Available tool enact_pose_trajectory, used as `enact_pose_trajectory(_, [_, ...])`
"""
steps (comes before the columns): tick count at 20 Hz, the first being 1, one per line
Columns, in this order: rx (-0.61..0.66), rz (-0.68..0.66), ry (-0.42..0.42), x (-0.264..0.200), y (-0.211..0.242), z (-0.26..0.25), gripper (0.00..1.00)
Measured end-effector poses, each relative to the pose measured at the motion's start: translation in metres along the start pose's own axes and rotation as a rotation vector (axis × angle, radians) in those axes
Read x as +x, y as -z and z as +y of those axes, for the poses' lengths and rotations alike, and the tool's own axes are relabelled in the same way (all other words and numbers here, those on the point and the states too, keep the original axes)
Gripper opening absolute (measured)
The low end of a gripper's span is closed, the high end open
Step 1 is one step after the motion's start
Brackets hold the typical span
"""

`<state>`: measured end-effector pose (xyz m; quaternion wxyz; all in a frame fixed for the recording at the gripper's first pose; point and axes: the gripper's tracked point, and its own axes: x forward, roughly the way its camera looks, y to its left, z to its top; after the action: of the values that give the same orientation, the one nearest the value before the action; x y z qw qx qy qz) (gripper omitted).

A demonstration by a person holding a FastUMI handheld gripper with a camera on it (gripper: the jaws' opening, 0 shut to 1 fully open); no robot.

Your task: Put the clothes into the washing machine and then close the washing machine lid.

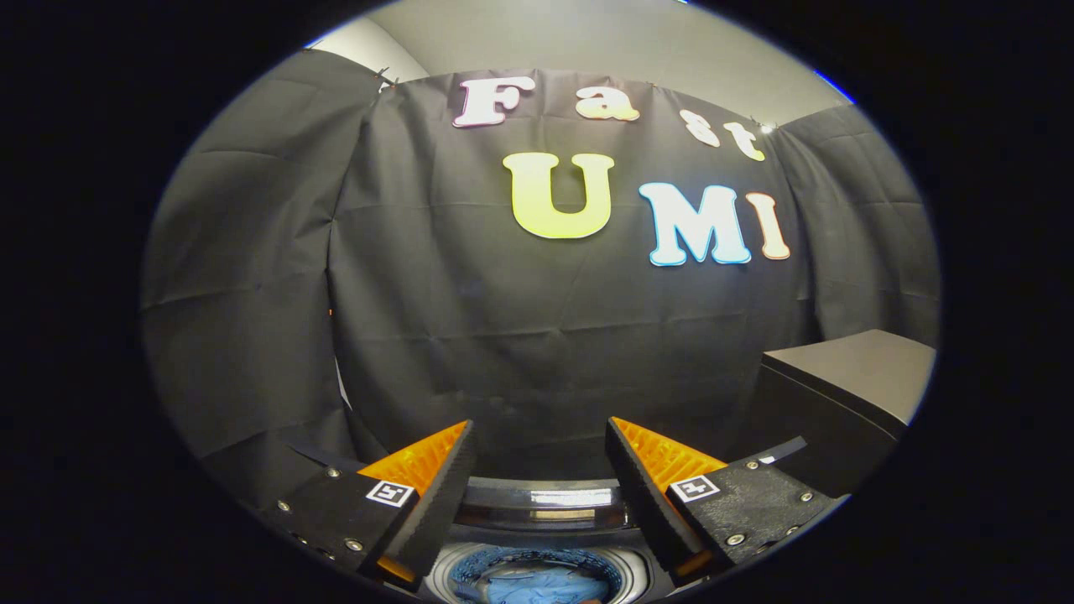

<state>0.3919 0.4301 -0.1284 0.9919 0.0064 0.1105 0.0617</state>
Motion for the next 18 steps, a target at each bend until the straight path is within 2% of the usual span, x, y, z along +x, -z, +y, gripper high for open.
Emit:
enact_pose_trajectory(6, [0.002, 0.014, -0.012, -0.019, 0.017, 0.002, 0.95])
enact_pose_trajectory(12, [0.048, 0.108, -0.017, -0.040, 0.057, -0.004, 0.95])
enact_pose_trajectory(18, [0.033, 0.119, -0.040, -0.068, 0.054, -0.006, 0.95])
